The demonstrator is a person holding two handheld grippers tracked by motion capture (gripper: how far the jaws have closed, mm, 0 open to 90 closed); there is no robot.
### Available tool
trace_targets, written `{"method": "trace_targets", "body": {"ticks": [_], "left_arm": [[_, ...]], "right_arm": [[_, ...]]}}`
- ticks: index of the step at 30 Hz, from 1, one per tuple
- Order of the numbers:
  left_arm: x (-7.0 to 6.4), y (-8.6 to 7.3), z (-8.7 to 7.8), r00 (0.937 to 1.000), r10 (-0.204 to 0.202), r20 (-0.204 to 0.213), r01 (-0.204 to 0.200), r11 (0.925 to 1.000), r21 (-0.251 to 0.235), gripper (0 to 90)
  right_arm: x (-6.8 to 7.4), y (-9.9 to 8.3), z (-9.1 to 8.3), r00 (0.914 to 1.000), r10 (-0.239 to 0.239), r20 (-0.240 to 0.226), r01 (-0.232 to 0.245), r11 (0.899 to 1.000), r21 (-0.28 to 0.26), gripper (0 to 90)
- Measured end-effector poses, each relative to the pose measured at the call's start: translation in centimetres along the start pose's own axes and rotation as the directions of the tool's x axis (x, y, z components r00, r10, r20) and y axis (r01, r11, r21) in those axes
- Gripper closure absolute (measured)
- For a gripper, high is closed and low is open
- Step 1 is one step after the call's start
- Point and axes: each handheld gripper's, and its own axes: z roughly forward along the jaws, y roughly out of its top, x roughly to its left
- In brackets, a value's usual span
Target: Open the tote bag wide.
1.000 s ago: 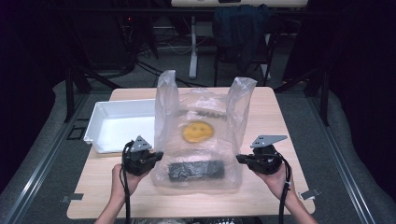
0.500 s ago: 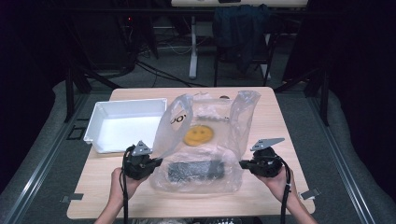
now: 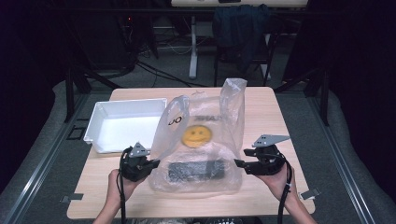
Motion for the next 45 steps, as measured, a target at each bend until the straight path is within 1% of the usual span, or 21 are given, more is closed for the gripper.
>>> {"method": "trace_targets", "body": {"ticks": [1,4,6,7,8,10,13,14,20,29,30,32,33,35,36,38,39,40,43,44,45], "left_arm": [[-0.1,0.0,0.0,1.0000,0.004,-0.001,-0.004,1.0000,0.000,88.8],[-0.2,0.0,0.0,0.9999,0.011,-0.001,-0.011,0.9999,0.004,88.8],[-0.2,0.0,0.0,1.0000,0.009,-0.001,-0.009,0.9999,0.005,88.7],[-0.1,-0.1,0.0,1.0000,0.006,-0.001,-0.006,1.0000,0.006,88.7],[-0.1,-0.1,0.0,1.0000,0.005,0.003,-0.005,1.0000,0.008,88.7],[0.0,-0.1,-0.1,1.0000,0.003,-0.001,-0.003,1.0000,0.009,88.6],[0.0,-0.2,-0.3,1.0000,0.004,-0.003,-0.004,1.0000,0.007,88.5],[-0.1,-0.2,-0.3,1.0000,-0.001,-0.001,0.001,1.0000,0.004,88.2],[0.1,-0.4,-0.6,1.0000,-0.003,0.001,0.003,1.0000,0.002,87.9],[-0.2,-0.5,-0.4,0.9999,0.003,0.012,-0.003,0.9997,0.025,87.8],[-0.2,-0.6,-0.3,0.9998,-0.004,0.017,0.004,0.9994,0.033,87.8],[-0.1,-0.7,-0.1,0.9999,0.001,0.016,-0.002,0.9989,0.047,87.6],[-0.1,-0.7,0.0,0.9999,0.000,0.011,0.000,0.9990,0.045,87.5],[-0.2,-0.7,0.1,1.0000,-0.004,0.008,0.004,0.9990,0.044,87.3],[-0.2,-0.7,0.1,1.0000,-0.004,0.006,0.003,0.9990,0.045,87.2],[-0.3,-0.7,0.0,1.0000,-0.003,0.006,0.003,0.9991,0.043,87.1],[-0.3,-0.7,0.0,1.0000,-0.003,0.006,0.002,0.9991,0.042,87.0],[-0.2,-0.7,-0.1,0.9999,-0.004,0.012,0.004,0.9990,0.045,87.0],[0.0,-0.8,0.0,1.0000,-0.006,0.007,0.005,0.9989,0.046,86.3],[0.0,-0.8,-0.1,1.0000,-0.006,0.007,0.005,0.9989,0.047,85.7],[0.0,-0.7,-0.1,1.0000,-0.004,0.006,0.004,0.9989,0.047,84.7]], "right_arm": [[0.5,0.8,-0.1,0.9998,-0.018,0.009,0.018,1.000,-0.022,41.9],[0.8,1.4,0.2,0.9995,-0.027,0.014,0.027,0.999,-0.035,42.4],[0.9,1.8,0.8,0.9994,-0.029,0.017,0.029,0.999,-0.033,52.7],[0.8,1.9,1.1,0.9994,-0.027,0.022,0.028,0.999,-0.017,57.7],[0.4,1.5,1.9,0.9997,-0.016,0.018,0.016,1.000,0.009,72.2],[-0.1,1.0,2.4,0.9999,0.011,-0.002,-0.011,0.999,0.031,82.5],[-0.5,0.7,2.6,0.9994,0.032,-0.013,-0.031,0.999,0.039,89.7],[-0.6,0.6,2.6,0.9989,0.042,-0.020,-0.041,0.998,0.039,90.0],[-0.5,0.4,2.4,0.9988,0.034,-0.035,-0.033,0.999,0.041,90.0],[-0.9,0.9,1.8,0.9989,0.038,-0.028,-0.038,0.999,0.011,89.6],[-1.0,1.0,1.8,0.9986,0.044,-0.028,-0.044,0.999,0.001,86.0],[-1.4,1.1,1.8,0.9973,0.069,-0.023,-0.069,0.998,-0.006,65.0],[-1.6,1.2,1.9,0.9959,0.087,-0.026,-0.087,0.996,-0.006,61.2],[-2.0,1.4,2.3,0.9952,0.096,-0.021,-0.096,0.995,-0.014,51.3],[-2.1,1.5,2.6,0.9946,0.101,-0.023,-0.101,0.995,-0.013,50.5],[-2.3,1.8,3.6,0.9948,0.101,-0.008,-0.101,0.995,0.006,51.3],[-2.8,1.9,4.8,0.9938,0.111,-0.005,-0.111,0.993,0.037,64.9],[-2.8,1.9,4.8,0.9938,0.111,-0.005,-0.111,0.993,0.037,64.9],[-3.3,1.6,5.5,0.9920,0.124,-0.025,-0.122,0.990,0.068,84.9],[-3.2,1.5,5.5,0.9913,0.129,-0.025,-0.127,0.989,0.070,89.1],[-3.2,1.5,5.3,0.9925,0.119,-0.026,-0.117,0.991,0.072,89.9]]}}
